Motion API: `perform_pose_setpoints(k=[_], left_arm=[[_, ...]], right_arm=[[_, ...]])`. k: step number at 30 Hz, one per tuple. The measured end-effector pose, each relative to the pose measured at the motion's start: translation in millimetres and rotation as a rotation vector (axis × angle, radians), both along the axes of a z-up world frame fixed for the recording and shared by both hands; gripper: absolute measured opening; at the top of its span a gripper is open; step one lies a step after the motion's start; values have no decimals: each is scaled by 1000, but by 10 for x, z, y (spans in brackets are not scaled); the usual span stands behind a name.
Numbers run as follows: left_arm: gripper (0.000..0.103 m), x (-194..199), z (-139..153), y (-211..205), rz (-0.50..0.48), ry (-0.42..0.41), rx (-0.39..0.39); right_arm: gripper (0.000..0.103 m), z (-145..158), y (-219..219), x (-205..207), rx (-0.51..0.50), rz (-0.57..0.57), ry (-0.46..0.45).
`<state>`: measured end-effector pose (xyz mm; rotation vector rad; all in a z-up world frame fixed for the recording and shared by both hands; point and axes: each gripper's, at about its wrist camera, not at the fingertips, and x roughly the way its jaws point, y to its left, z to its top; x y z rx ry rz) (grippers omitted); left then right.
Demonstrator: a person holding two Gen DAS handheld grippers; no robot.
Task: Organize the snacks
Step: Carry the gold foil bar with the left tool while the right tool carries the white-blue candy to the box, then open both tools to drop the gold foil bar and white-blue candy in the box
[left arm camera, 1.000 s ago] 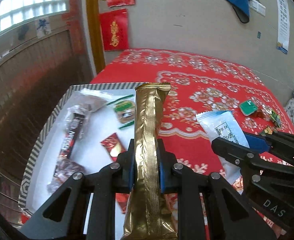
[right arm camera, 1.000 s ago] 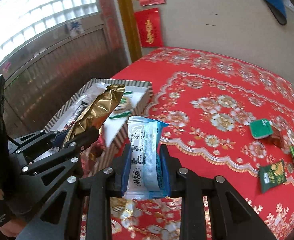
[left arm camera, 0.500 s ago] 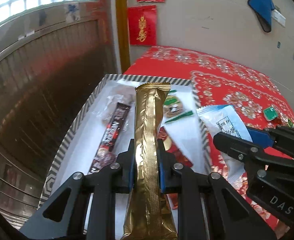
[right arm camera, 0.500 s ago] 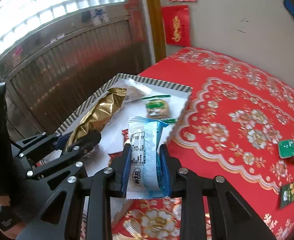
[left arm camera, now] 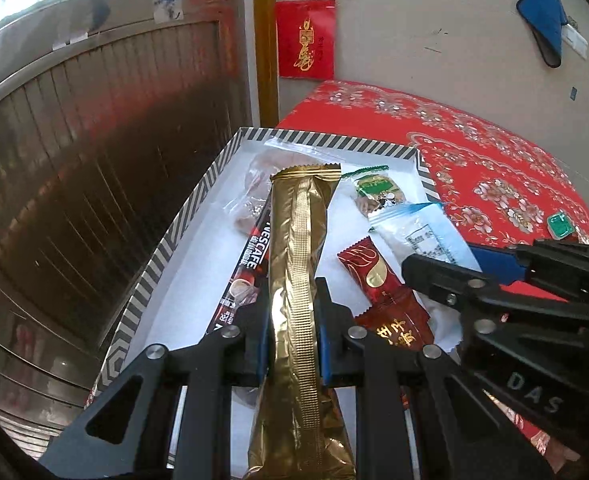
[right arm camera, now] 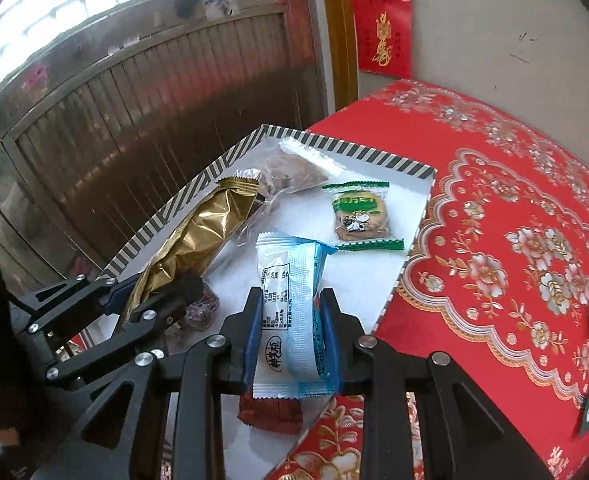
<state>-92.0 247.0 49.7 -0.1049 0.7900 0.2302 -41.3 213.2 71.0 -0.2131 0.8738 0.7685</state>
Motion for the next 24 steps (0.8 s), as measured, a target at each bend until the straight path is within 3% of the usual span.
perform_pose_setpoints(k=[19, 21, 24], left_arm=[[24, 124, -120, -51, -15, 31, 30], [25, 130, -124, -53, -11, 32, 33], [46, 139, -132, -68, -16, 32, 27]], right_arm=[[28, -267, 109, 277, -17, -44, 74], [34, -263, 84, 281, -16, -52, 75], [40, -239, 29, 287, 4, -59, 74]])
